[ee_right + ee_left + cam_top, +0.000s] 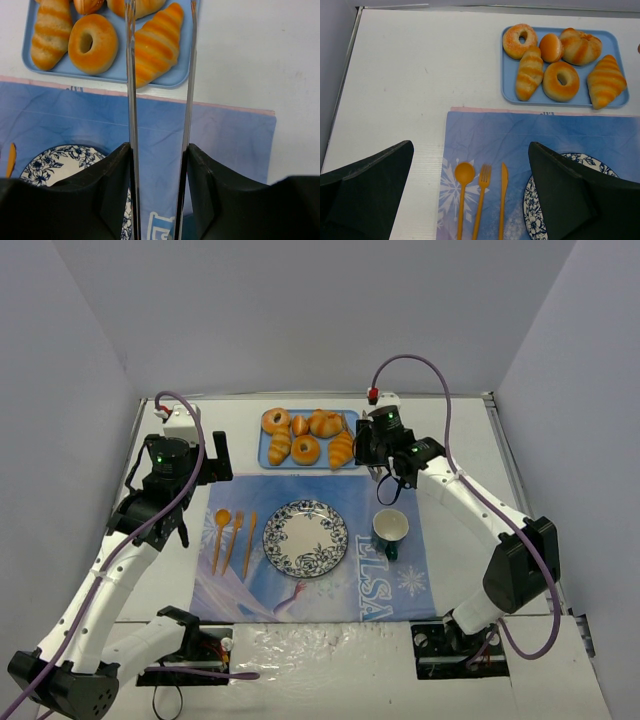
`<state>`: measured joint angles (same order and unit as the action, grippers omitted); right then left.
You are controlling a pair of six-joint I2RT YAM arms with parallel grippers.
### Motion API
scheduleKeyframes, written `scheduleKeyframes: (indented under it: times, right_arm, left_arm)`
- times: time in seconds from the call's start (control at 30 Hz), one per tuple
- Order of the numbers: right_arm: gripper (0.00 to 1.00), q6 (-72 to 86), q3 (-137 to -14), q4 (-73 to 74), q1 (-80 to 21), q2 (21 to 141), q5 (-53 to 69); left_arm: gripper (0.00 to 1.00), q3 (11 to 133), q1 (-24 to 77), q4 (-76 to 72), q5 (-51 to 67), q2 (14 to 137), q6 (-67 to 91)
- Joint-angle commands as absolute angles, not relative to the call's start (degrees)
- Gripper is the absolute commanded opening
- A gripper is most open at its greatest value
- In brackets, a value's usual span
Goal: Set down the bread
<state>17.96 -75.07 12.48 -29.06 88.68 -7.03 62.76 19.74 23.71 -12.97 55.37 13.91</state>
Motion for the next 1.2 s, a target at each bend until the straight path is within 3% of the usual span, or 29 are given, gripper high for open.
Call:
scheduleKeyframes:
  times: [0.0, 0.6, 1.17]
  right_arm:
    - [0.45, 18.8, -74.4, 10.6, -31.1, 85.9, -9.8]
    - [0.58, 18.6, -72.8, 10.7, -33.0, 90.9, -12.9]
    - [0.58, 18.2, -73.2, 9.3, -33.8, 96.8, -10.6]
  left_arm:
    - [0.97, 66.2, 19.2, 21.0, -13.4, 55.4, 13.4]
    - [0.97, 66.1, 19.3, 21.0, -13.5, 55.1, 13.5]
    - [0.97, 66.1, 19.3, 21.0, -13.4, 55.6, 13.4]
